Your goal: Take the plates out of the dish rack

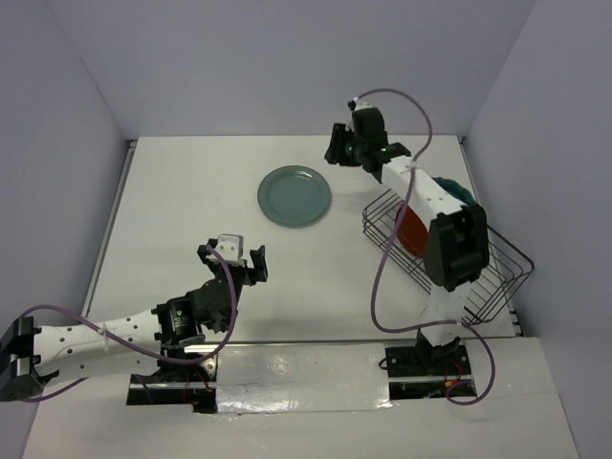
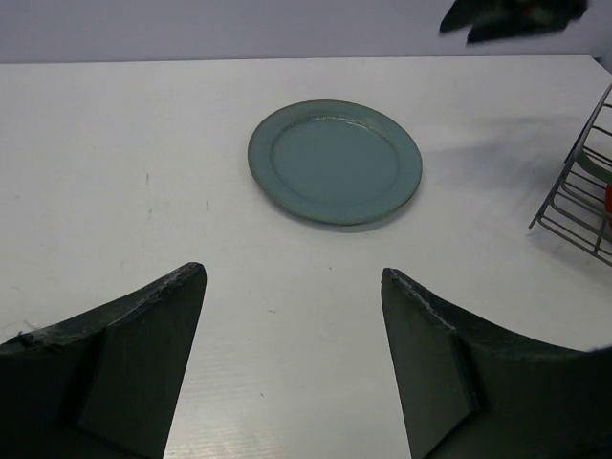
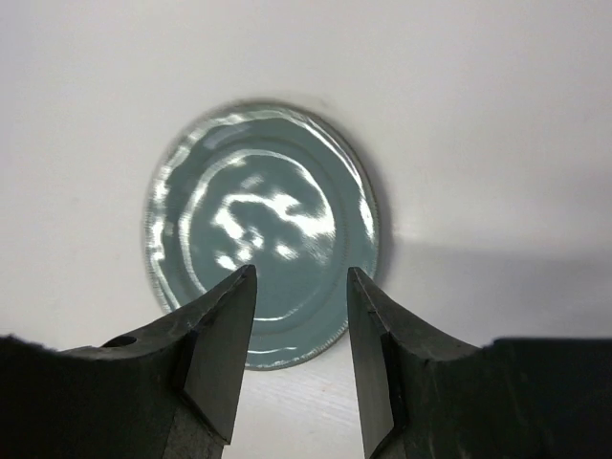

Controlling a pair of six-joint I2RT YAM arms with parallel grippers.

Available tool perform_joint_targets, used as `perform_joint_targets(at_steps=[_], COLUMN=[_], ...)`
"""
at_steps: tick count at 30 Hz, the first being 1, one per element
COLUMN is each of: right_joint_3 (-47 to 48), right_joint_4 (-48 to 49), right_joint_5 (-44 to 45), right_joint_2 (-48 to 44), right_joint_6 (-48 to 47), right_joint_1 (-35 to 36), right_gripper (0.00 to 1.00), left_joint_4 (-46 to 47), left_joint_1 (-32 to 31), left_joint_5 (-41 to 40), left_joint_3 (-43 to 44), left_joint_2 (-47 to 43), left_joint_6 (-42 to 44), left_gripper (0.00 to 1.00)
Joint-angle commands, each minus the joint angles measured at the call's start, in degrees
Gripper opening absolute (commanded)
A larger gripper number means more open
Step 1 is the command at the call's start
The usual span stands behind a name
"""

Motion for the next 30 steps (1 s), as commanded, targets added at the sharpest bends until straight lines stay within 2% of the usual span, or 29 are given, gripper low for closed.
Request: perform_joint_targets(at_steps=[1, 3, 4, 5, 7, 9, 10, 11, 14, 17, 22, 30], right_joint_3=[8.34, 10.64, 11.08, 9.87, 3.23, -3.47, -9.68, -11.92, -16.41, -25.01, -30.13, -33.03], right_joint_4=[-4.34, -11.8, -13.59, -14.48, -14.49, -10.72, -9.66, -9.22, -12.55, -11.16, -10.44, -9.48], right_joint_5=[-4.59, -0.31, 1.89, 6.09, 6.83, 7.0, 7.79, 8.06, 9.46, 14.91, 12.81, 14.13], right_joint_2=[-11.84, -14.4, -15.97, -20.86, -27.21, -38.36, -41.88, -47.49, -52.54, -58.34, -59.41, -54.05], right_joint_6=[-14.54, -20.28, -27.09, -30.29, -40.45, -46.64, -48.41, -49.91, -53.51, -57.82, -56.26, -55.46], right_joint_1=[-1.57, -2.1, -2.45, -2.63, -3.15, -4.82, -5.7, -9.36, -15.18, -15.81, -18.01, -18.01], right_gripper=[0.51, 0.5, 0.5, 0.49, 0.48, 0.48, 0.48, 0.47, 0.45, 0.41, 0.39, 0.38], left_joint_4=[2.1, 2.28, 2.45, 2.19, 1.23, 0.26, -0.7, -1.84, -1.86, -1.5, 0.25, -0.98], left_joint_1=[0.17, 0.17, 0.17, 0.17, 0.08, 0.08, -0.01, -0.01, -0.01, -0.01, -0.01, 0.08], left_joint_5=[-1.08, -1.6, -1.52, -1.34, -0.47, -0.9, -1.51, -2.13, -3.01, -2.4, -1.52, -1.34], left_joint_3=[1.82, 1.82, 1.91, 2.17, 2.96, 3.58, 4.27, 4.63, 4.28, 3.14, 1.47, 2.87], left_joint_2=[0.33, 1.04, 1.39, 1.74, 2.62, 3.32, 3.32, 3.41, 2.28, -0.53, -2.74, -1.33], left_joint_6=[0.79, 0.7, 0.7, 0.44, -0.26, -0.88, -1.58, -1.67, -1.59, -1.76, -1.23, -1.76], left_gripper=[0.87, 0.87, 0.87, 0.86, 0.86, 0.85, 0.85, 0.85, 0.85, 0.85, 0.86, 0.85])
